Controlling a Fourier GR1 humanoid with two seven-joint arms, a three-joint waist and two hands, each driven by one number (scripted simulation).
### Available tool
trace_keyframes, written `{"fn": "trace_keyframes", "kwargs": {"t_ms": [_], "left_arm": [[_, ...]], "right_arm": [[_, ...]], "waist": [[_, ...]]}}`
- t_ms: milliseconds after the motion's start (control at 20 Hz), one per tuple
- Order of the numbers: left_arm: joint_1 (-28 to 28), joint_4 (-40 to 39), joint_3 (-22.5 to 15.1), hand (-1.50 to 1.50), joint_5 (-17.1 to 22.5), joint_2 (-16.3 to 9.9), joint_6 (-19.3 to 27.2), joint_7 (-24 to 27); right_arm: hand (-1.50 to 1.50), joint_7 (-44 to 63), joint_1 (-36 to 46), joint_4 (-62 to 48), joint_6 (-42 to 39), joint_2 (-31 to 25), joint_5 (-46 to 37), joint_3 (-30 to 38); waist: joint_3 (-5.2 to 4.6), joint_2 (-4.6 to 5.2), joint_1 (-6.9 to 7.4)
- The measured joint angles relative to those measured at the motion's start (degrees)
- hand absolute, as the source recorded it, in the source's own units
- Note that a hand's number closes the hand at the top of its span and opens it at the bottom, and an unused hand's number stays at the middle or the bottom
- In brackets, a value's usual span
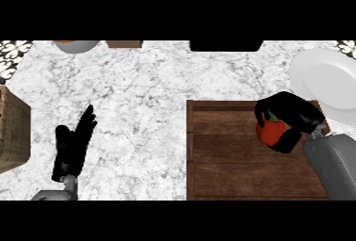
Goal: Pick the bell pepper from the tray and place it in the plate
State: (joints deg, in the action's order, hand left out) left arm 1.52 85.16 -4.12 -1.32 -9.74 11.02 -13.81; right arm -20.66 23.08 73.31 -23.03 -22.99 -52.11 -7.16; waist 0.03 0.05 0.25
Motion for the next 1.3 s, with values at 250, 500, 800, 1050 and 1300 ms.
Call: {"fn": "trace_keyframes", "kwargs": {"t_ms": [250,500,800,1050,1300], "left_arm": [[0.4,-0.5,-0.1,0.00,-0.2,0.5,0.1,0.3],[0.4,-1.2,0.8,0.00,0.1,0.4,-0.4,1.0],[0.3,-0.3,1.1,0.00,0.0,0.1,-0.9,0.2],[-0.1,-0.1,0.9,0.00,-0.4,0.8,-1.0,0.5],[0.1,-0.5,0.9,0.00,-1.1,1.5,-0.9,1.2]], "right_arm": [[1.50,4.7,2.1,-6.6,8.7,0.7,0.2,8.4],[1.50,4.6,5.2,-8.3,13.4,-0.6,2.4,14.5],[1.50,8.0,7.7,-5.3,19.7,-2.0,5.2,22.1],[1.50,11.6,10.3,-7.3,20.5,-5.0,6.6,26.6],[1.50,10.1,14.0,-17.6,23.3,-8.4,6.9,29.4]], "waist": [[0.04,0.18,0.22],[0.01,0.06,0.03],[-0.01,-0.11,-0.25],[-0.03,-0.06,-0.04],[-0.01,0.10,0.34]]}}
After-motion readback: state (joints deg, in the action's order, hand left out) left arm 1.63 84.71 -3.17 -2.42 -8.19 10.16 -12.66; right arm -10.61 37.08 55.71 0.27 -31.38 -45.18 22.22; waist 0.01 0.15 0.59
